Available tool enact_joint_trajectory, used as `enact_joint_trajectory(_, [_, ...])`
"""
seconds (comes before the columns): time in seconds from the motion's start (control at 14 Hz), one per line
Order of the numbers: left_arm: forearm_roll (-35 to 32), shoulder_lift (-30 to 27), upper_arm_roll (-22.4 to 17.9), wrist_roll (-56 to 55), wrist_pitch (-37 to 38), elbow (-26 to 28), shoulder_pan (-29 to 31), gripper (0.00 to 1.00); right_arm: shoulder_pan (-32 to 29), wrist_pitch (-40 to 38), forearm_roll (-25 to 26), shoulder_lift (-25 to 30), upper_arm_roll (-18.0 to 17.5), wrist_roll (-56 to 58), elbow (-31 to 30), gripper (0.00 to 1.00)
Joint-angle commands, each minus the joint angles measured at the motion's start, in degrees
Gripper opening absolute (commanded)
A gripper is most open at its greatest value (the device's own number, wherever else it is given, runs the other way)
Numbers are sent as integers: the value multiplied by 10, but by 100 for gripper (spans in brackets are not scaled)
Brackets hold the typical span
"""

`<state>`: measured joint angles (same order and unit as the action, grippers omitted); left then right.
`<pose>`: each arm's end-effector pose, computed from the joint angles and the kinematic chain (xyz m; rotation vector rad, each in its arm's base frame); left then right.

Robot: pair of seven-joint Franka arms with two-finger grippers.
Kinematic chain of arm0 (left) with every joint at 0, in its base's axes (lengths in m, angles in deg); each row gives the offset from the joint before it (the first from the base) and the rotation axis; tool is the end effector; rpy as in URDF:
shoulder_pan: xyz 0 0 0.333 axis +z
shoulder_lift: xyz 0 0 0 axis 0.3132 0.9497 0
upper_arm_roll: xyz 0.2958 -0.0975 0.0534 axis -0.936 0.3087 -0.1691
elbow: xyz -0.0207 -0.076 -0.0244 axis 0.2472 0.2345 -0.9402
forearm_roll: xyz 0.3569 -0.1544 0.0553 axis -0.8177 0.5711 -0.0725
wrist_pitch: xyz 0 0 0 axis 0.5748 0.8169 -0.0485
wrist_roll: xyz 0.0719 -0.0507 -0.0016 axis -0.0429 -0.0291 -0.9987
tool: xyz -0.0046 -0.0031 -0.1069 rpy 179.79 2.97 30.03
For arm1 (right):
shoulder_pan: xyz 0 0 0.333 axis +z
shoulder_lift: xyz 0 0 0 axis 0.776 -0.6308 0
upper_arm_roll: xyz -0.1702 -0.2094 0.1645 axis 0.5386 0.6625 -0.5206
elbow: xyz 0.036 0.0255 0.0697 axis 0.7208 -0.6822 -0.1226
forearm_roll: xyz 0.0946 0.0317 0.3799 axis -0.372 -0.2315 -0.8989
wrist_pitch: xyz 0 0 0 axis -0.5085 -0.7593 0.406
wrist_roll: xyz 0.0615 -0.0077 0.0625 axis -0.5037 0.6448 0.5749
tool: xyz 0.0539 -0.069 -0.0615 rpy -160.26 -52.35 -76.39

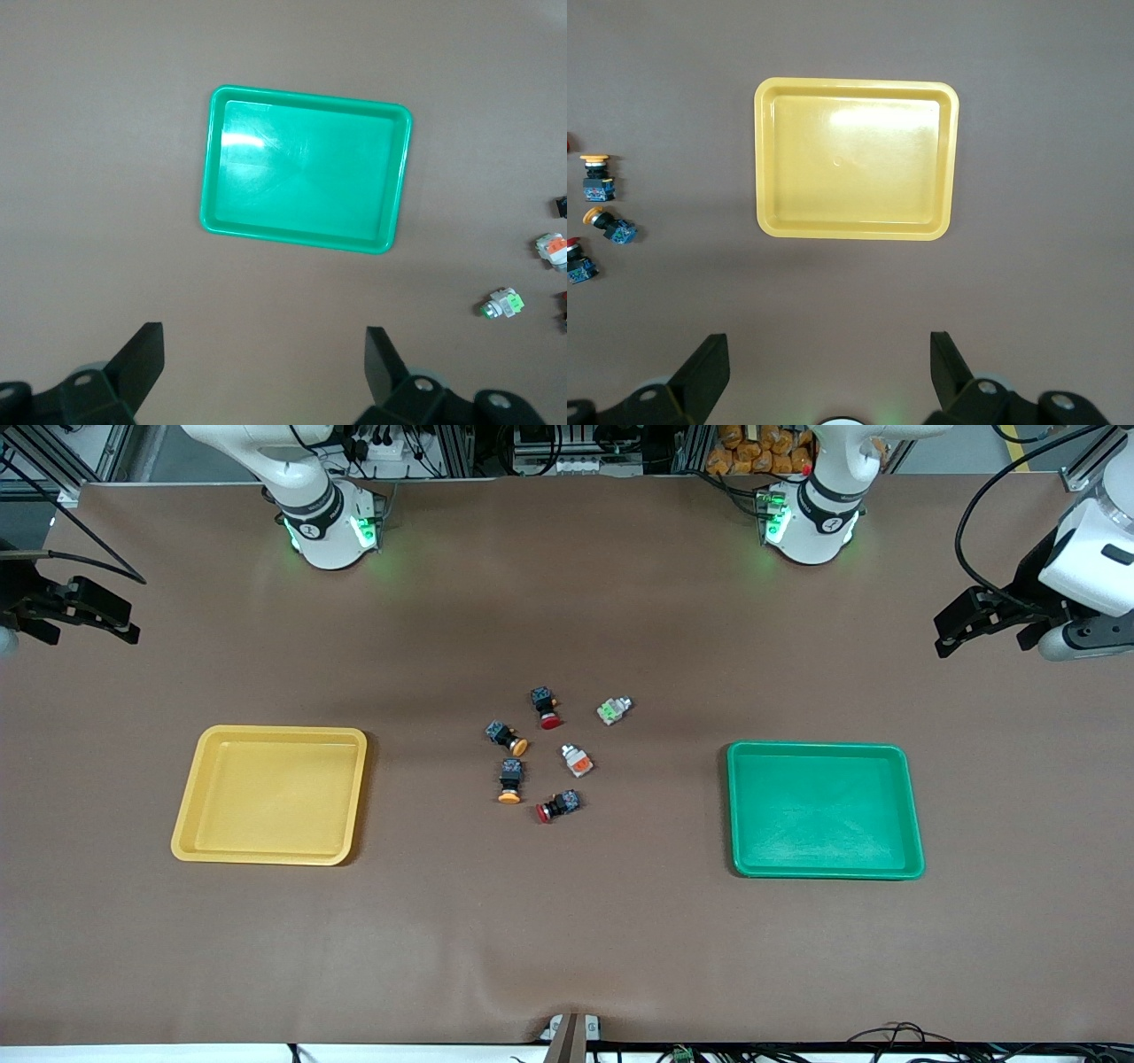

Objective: Place green and yellow buttons in trays

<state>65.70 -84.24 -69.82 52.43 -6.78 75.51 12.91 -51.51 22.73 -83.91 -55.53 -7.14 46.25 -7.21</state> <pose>0.5307 -0.0723 0.6402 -3.1082 -0.1276 -0.0791 0.5266 -0.0167 0.6398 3.1386 0.0040 -0.0939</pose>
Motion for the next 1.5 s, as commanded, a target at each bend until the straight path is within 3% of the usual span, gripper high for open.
enact_joint_trajectory(0.0, [8, 5, 1, 3, 45, -23, 2, 100, -21, 3, -9, 14, -10, 8, -13, 100])
enact_joint_trajectory(0.5, [11, 32, 4, -1, 50, -27, -6, 100, -22, 6, -10, 13, -10, 8, -12, 100])
enact_joint_trajectory(0.71, [17, 52, 30, -39, 45, -26, -10, 100, -22, 6, -11, 13, -10, 8, -12, 100])
enact_joint_trajectory(1.21, [10, 166, 160, -271, -53, -17, -20, 100, -25, 6, -11, 11, -10, 8, -10, 100])
enact_joint_trajectory(1.43, [-19, 242, 164, -423, -140, -12, -92, 100, -25, 5, -11, 11, -10, 8, -10, 100])
